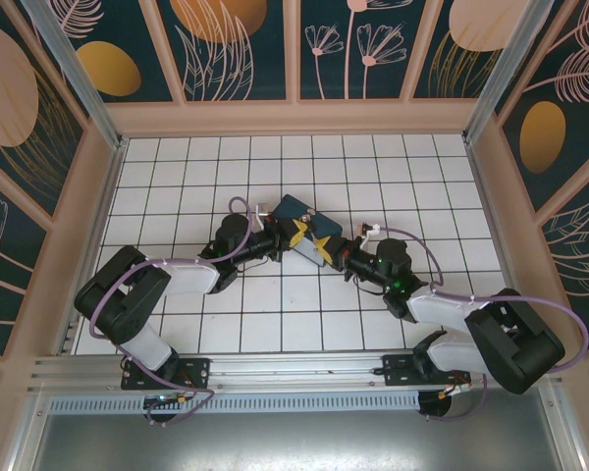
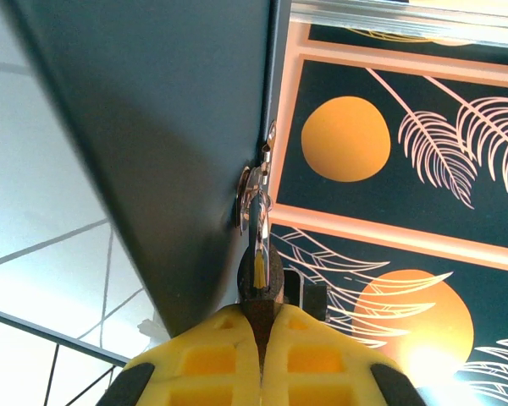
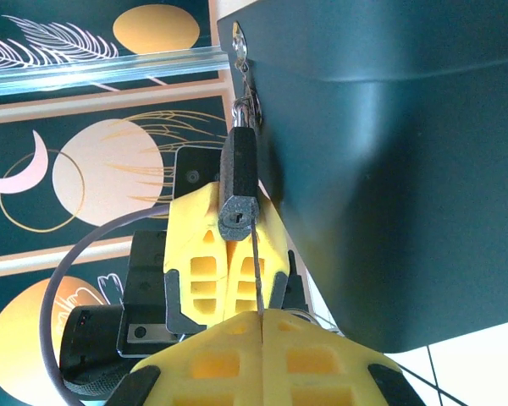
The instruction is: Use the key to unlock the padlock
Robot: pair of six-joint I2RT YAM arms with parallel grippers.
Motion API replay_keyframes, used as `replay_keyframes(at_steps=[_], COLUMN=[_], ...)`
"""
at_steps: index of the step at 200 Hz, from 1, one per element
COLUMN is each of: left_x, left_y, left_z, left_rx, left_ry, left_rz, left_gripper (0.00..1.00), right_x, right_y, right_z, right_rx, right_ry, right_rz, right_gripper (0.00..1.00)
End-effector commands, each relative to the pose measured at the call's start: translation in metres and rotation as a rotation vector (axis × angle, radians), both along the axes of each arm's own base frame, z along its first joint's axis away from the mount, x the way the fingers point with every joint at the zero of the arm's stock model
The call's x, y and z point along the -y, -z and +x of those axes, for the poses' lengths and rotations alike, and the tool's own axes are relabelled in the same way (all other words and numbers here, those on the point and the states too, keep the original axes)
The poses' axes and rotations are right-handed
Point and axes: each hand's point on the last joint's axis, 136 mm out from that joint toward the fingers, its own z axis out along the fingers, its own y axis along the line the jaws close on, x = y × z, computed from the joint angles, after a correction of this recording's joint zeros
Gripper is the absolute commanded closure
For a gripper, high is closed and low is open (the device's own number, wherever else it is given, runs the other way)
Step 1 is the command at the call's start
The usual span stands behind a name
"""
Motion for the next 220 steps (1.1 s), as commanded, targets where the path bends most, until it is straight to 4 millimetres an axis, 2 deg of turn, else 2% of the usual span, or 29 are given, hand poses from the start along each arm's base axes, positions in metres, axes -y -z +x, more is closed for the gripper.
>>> replay_keyframes(at_steps=[1, 82, 136, 220], left_x=[0.0030, 0.0032, 0.0032, 0.0041], left_y=[-0.0295, -0.0263, -0.0291, -0.0314], left_z=[0.0013, 0.0019, 0.0017, -0.0003], left_rx=[0.100, 0.091, 0.099, 0.109], left_ry=[0.020, 0.017, 0.021, 0.034], left_rz=[-0.068, -0.063, -0.068, -0.068], left_gripper=[0.98, 0.98, 0.98, 0.98], right_x=[0.0020, 0.0016, 0.0007, 0.0000], right_y=[-0.0158, -0.0247, -0.0183, -0.0219], right_z=[0.0067, 0.0060, 0.0078, 0.0116], right_rx=[0.057, 0.080, 0.063, 0.078], right_ry=[0.022, 0.019, 0.020, 0.027], right_rz=[0.014, 0.017, 0.008, 0.007], right_gripper=[1.00, 1.00, 1.00, 1.00])
